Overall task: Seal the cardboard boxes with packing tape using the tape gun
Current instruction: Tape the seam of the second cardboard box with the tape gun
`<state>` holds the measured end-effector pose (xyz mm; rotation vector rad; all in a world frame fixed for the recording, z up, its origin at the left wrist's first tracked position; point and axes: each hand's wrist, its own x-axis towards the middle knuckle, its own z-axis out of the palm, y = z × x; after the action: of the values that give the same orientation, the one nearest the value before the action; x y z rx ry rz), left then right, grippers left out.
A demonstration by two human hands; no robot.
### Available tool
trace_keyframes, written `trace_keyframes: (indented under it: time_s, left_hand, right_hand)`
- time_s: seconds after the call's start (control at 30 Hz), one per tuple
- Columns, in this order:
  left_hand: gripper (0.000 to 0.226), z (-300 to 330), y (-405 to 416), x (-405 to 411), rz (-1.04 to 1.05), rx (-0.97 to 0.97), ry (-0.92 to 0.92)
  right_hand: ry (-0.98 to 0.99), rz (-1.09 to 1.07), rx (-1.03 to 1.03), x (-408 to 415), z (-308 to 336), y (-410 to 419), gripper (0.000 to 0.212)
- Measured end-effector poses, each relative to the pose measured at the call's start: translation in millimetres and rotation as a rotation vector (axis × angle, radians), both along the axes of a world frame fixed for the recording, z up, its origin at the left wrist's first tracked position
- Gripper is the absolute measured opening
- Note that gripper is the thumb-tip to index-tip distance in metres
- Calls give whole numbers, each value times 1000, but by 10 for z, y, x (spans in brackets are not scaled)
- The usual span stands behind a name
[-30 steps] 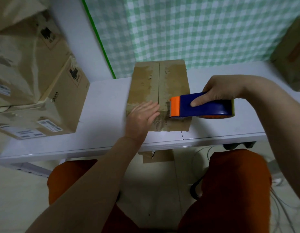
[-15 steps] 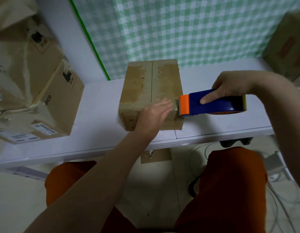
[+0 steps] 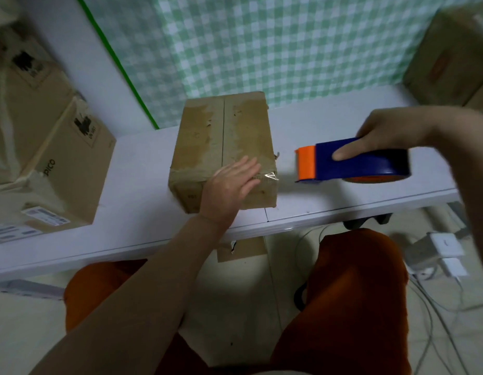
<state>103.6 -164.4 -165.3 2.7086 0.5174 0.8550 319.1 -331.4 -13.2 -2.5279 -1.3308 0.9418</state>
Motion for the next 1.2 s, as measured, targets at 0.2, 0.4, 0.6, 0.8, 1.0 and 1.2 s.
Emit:
trace_keyframes:
  time_s: [0.2, 0.4, 0.6, 0.8, 1.0, 1.2]
  left_hand:
    - [36, 11, -51, 30, 69, -31, -20]
    - [59, 219, -341, 220, 314, -40, 246]
    - [65, 219, -415, 417, 455, 24, 549]
    - [63, 213, -451, 423, 468, 43, 513]
    - [61, 204, -399, 448, 489, 40, 496]
    - [61, 185, -382, 493, 505, -4, 465]
  right_hand:
    - [-72, -71, -76, 55, -123, -54, 70]
    - [-184, -88, -73, -33, -276, 63, 62]
    - [-162, -29, -142, -133, -287, 98, 36]
    - [-372, 22, -109, -484, -397, 363, 27]
    - [-576, 42, -3, -640, -479, 455, 14]
    - [-511, -125, 53, -461, -586, 285, 27]
